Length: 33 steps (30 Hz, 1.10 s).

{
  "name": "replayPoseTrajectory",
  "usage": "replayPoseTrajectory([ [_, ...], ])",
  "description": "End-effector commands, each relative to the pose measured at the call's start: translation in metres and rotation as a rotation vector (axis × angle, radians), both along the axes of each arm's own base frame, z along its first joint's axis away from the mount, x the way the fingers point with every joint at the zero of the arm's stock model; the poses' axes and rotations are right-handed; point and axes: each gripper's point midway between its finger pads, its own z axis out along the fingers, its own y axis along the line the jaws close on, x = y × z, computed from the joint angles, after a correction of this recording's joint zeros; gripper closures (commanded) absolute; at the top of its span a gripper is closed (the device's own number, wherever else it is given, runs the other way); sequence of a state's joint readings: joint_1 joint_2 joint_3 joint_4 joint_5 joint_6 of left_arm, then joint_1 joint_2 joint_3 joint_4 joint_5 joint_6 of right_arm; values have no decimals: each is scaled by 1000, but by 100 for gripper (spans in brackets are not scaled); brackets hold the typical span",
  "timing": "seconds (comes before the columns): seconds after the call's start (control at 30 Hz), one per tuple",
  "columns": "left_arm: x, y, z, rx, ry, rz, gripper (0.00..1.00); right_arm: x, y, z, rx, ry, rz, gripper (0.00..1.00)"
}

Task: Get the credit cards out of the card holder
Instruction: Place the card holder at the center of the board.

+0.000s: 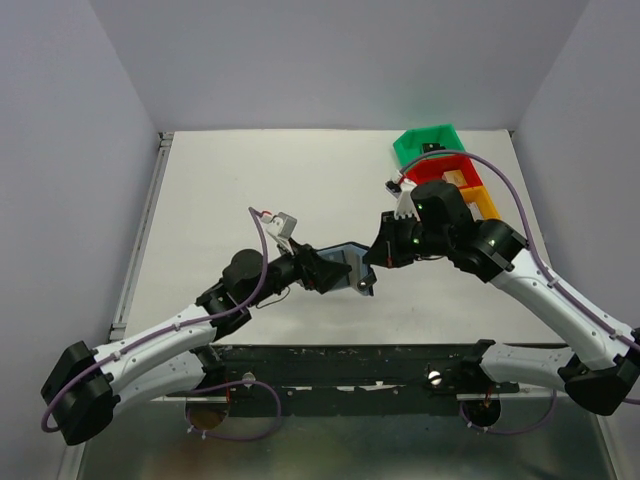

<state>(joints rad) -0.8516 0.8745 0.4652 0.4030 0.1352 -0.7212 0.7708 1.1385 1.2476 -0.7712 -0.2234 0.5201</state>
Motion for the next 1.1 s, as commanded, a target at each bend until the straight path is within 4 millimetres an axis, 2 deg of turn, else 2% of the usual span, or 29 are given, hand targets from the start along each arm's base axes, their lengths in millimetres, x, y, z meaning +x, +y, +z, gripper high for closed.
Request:
replayPoseTrajectory([
  [0.0, 0, -16, -1, -38, 37, -58, 7, 2, -11, 4, -66, -18, -24, 100],
  [0.13, 1, -18, -1, -52, 34, -60, 7, 6, -27, 3, -155, -41, -55, 100],
  [0.33, 3, -21, 4, -92, 17, -58, 7, 10, -38, -1, -258, -70, -70, 100],
  [0.57, 9, -32, 6, -112, 14, -78, 7, 21, -53, -6, -461, -162, -102, 100],
  [0.77, 11, -44, 8, -165, 20, -112, 7, 24, -54, -1, -551, -217, -105, 100],
  [0.9, 10, -50, 8, -190, 26, -141, 7, 20, -48, -1, -514, -206, -93, 100],
  [1.07, 7, -46, 9, -190, 12, -137, 8, 14, -40, 3, -446, -190, -72, 100],
])
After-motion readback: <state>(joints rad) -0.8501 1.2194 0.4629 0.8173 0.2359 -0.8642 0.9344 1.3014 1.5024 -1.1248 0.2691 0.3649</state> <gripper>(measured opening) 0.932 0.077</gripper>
